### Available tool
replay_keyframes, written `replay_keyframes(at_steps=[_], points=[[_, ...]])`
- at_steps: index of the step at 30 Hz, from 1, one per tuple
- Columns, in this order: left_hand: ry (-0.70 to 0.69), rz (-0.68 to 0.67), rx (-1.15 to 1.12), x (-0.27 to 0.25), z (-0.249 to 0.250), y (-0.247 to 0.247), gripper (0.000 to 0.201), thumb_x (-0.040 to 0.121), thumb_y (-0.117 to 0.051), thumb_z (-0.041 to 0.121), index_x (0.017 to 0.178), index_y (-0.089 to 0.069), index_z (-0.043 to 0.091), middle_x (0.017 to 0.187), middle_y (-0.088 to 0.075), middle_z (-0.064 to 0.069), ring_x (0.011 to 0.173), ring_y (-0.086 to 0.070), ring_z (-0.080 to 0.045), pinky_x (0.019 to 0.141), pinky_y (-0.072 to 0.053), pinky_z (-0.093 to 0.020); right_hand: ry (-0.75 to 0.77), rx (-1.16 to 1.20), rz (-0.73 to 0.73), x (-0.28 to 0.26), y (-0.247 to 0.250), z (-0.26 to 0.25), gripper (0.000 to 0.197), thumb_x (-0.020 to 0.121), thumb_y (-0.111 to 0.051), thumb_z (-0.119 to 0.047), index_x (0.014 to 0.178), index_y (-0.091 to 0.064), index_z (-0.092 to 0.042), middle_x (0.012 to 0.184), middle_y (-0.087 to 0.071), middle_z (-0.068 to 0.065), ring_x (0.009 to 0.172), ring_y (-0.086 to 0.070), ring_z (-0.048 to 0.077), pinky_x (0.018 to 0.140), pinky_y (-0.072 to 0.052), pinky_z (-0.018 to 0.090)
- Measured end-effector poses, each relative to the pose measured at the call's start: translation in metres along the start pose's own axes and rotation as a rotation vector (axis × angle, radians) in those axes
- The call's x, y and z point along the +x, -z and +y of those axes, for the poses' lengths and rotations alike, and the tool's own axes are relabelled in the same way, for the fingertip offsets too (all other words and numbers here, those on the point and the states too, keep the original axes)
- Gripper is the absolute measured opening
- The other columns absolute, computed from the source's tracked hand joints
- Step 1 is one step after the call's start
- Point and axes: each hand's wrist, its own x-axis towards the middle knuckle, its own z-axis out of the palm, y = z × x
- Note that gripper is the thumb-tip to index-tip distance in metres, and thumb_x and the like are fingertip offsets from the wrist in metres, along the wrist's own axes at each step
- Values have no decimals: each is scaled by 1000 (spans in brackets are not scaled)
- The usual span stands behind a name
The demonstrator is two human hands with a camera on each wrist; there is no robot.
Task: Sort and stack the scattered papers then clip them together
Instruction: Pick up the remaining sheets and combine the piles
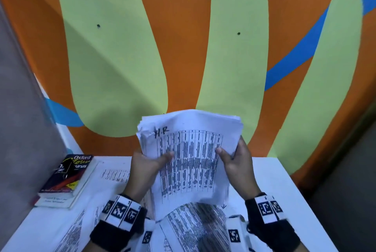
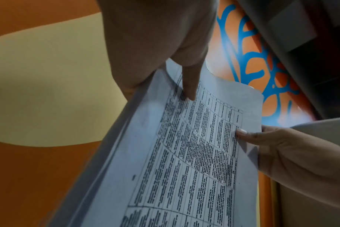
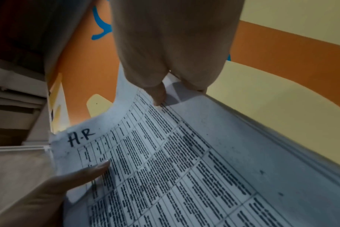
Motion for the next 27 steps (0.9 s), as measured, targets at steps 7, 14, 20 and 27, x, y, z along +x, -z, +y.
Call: replay_keyframes(at_steps=[7,14,20,27], points=[[74,-78,21,-16,-19,-8,53,49,-89,44,89,-69,15,80,-75,-1,76,-72,-18,69,-55,-33,-155,-31,-59,-25,0,39,45,94,-53,0,124,-43,-32,124,-60,-15,117,-57,1,105,-45,40],[74,-71,49,-9,-17,-4,72,57,-86,49,112,-63,9,95,-72,-4,84,-69,-22,81,-54,-37,-92,47,-30,-16,-5,25,42,94,-52,2,119,-43,-31,116,-62,-14,105,-61,-7,88,-49,15],[126,17,240,-25,-31,-6,48,81,-72,31,50,-38,19,36,-33,8,31,-32,-4,40,-29,-20,-449,-634,-304,-46,-10,94,54,90,-59,-29,134,-30,-16,97,-55,8,91,-57,21,80,-50,39],[-77,263,345,-12,4,45,55,82,-72,26,46,-32,19,41,-29,0,34,-25,-7,38,-19,-21,-749,-1201,-500,-85,6,129,111,53,-71,-74,137,-24,-19,135,-34,12,126,-39,33,97,-44,48]])
